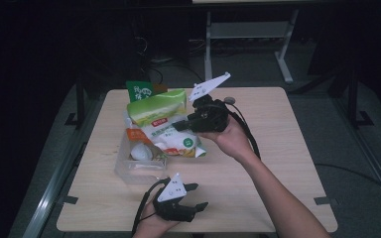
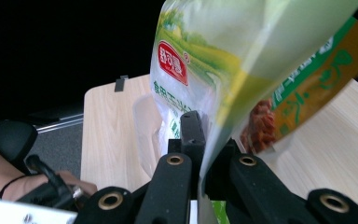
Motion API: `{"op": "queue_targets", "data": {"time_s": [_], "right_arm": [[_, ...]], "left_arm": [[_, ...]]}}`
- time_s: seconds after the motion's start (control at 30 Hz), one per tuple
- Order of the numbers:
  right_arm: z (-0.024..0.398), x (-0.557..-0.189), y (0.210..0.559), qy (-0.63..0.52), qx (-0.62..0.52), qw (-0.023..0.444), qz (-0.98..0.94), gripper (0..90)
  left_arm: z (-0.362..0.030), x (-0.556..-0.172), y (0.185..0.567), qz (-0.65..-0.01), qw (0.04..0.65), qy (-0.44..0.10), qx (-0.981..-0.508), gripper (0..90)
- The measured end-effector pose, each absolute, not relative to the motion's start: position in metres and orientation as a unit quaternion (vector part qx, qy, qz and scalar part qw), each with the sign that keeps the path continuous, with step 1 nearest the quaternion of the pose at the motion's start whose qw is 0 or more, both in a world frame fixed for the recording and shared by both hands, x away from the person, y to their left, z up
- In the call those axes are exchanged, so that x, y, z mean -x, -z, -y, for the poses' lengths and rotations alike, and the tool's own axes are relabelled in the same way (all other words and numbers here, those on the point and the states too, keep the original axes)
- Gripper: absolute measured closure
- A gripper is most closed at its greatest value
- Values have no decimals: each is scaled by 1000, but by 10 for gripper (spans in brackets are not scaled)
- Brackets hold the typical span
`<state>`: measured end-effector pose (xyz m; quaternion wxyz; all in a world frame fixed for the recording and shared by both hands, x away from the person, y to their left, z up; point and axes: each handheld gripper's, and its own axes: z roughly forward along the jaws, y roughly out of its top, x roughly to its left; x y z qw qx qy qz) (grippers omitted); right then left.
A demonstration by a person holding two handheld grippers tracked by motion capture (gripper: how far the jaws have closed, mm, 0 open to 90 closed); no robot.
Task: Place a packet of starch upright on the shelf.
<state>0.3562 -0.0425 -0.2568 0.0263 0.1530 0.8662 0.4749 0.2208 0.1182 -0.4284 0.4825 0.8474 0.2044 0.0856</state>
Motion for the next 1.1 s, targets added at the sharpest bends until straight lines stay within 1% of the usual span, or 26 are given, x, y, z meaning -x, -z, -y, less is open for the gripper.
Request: {"op": "queue_targets", "data": {"time_s": [0.27,0.53,0.8,1.1], "right_arm": [[19,-359,256,-480,-139,20,-866,885],[-6,-362,259,-484,-132,4,-865,885],[-32,-368,274,-483,-131,-6,-866,886],[-59,-371,296,-497,-129,-34,-857,886]], "left_arm": [[-120,-219,429,-208,487,-82,-844,352],[-121,-218,429,-205,492,-84,-842,348],[-122,-217,430,-216,499,-78,-836,342],[-122,-216,429,-216,500,-80,-835,335]]}}
